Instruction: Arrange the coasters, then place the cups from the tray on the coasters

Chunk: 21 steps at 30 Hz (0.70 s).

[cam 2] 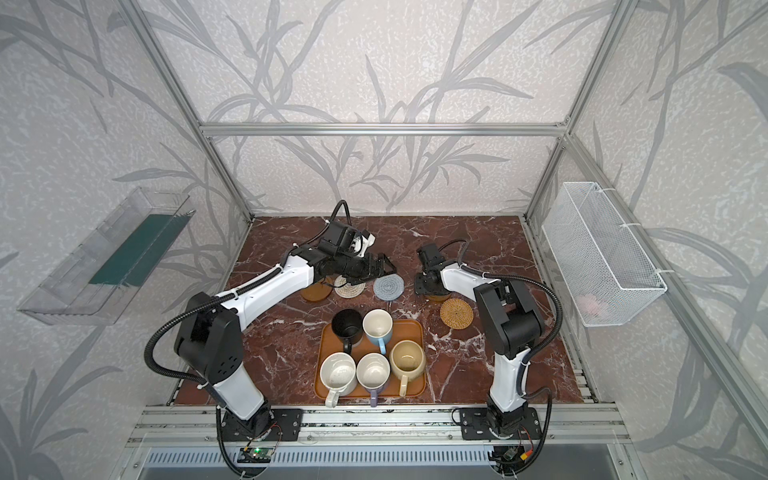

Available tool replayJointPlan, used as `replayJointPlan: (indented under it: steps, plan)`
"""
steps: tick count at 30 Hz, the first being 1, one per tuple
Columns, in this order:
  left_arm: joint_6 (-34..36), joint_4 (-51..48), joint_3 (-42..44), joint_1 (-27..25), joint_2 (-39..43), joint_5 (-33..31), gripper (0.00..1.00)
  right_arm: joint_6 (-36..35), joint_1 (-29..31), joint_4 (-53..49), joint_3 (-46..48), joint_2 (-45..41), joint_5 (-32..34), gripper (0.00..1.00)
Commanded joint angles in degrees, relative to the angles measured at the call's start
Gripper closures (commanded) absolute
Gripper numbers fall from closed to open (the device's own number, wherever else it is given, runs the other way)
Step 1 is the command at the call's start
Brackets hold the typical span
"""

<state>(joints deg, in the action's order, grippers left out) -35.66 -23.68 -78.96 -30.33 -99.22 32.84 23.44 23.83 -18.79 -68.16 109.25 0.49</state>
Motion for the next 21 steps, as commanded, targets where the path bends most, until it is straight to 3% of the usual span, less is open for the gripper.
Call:
replayJointPlan:
  steps: [1,14,21]
  plan:
    - [0.2,-0.1,-2.1,-0.1,-1.2,-0.3,0.04,-0.1,0.1,-1.5,-0.3,2.5,-1.2,0.45]
    - [-0.8,0.3,-1.8,-0.1,-1.2,-0.3,0.04,0.5,0.7,1.2,-1.2,5.5,-7.7,0.55]
    - [-0.9,0.6,-1.0,-0.1,-0.2,-0.8,0.04,0.9,0.9,1.0,-1.7,6.3,-8.0,0.57]
